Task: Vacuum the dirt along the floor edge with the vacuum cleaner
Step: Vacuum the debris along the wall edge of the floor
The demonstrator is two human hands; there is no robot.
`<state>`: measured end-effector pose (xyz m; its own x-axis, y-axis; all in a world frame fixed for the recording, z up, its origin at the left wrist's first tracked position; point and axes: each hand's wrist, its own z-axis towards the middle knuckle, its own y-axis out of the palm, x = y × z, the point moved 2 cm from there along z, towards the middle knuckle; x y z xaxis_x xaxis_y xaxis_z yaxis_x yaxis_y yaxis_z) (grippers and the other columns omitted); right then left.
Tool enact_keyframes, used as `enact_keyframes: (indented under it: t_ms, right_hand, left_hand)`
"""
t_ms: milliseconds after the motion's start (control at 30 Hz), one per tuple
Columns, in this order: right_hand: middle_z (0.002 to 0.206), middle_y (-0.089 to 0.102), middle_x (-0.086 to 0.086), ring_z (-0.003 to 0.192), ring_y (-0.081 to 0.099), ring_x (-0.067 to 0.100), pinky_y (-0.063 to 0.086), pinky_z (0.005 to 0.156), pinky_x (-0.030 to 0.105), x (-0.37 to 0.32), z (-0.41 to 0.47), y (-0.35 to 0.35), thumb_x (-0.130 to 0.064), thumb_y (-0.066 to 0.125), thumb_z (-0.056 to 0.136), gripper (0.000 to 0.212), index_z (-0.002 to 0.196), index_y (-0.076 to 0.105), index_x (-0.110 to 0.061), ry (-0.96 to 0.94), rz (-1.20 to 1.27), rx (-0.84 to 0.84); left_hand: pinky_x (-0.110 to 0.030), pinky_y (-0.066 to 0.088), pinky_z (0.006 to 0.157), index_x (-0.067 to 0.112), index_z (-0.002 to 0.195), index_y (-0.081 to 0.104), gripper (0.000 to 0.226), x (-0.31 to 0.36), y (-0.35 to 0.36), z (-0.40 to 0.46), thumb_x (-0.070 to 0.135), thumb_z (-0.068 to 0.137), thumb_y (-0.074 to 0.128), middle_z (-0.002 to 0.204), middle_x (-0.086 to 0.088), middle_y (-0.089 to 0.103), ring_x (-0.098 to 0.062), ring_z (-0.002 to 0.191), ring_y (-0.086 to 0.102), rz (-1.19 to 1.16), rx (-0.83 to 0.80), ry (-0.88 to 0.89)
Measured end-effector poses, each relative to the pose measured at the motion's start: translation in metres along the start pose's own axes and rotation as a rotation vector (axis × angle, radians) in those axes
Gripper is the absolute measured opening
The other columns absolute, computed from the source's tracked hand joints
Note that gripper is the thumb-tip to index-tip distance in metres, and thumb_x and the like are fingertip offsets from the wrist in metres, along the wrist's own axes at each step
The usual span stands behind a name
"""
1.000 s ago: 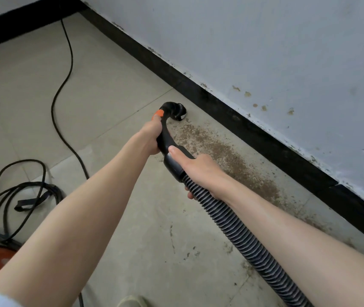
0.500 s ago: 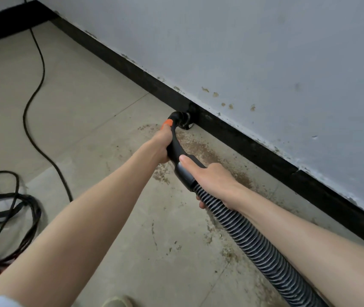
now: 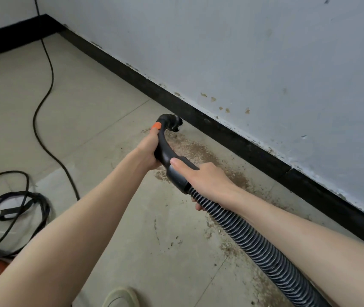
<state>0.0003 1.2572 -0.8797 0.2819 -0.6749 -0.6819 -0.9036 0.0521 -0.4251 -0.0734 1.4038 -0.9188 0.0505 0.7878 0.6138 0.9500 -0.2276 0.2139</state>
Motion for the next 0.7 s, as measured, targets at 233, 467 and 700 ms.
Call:
enact_keyframes:
  t_ms: [233,467,700]
  right_hand:
    - [0.061,0.070,0.007,0.048,0.067,0.022,0.056,0.050,0.029,-0.020,-0.008,0.037,-0.079,0.053,0.076,0.076,0.097,0.064,-0.007,-0.122,-0.102,-0.227]
    - [0.072,0.070,0.016,0.048,0.067,0.024,0.057,0.055,0.032,-0.020,-0.016,0.065,-0.077,0.053,0.079,0.078,0.101,0.064,-0.003,-0.168,-0.270,-0.372]
    - [0.067,0.066,0.012,0.044,0.062,0.022,0.058,0.059,0.035,-0.017,-0.015,0.063,-0.075,0.056,0.079,0.077,0.095,0.063,0.001,-0.131,-0.283,-0.399]
  left_hand:
    - [-0.029,0.045,0.087,0.015,0.107,0.054,0.035,-0.004,-0.086,-0.035,0.045,0.089,0.052,0.088,0.006,0.053,-0.016,0.112,0.057,-0.189,0.195,0.042]
    - [-0.030,0.044,0.068,0.010,0.099,0.050,0.040,-0.043,-0.131,-0.058,0.048,0.086,0.054,0.080,-0.003,0.049,-0.017,0.075,0.051,-0.326,0.391,-0.002]
    - [-0.026,0.046,0.072,0.015,0.084,0.053,0.031,-0.054,-0.127,-0.058,0.045,0.084,0.057,0.091,0.000,0.052,-0.017,0.082,0.053,-0.371,0.464,0.010]
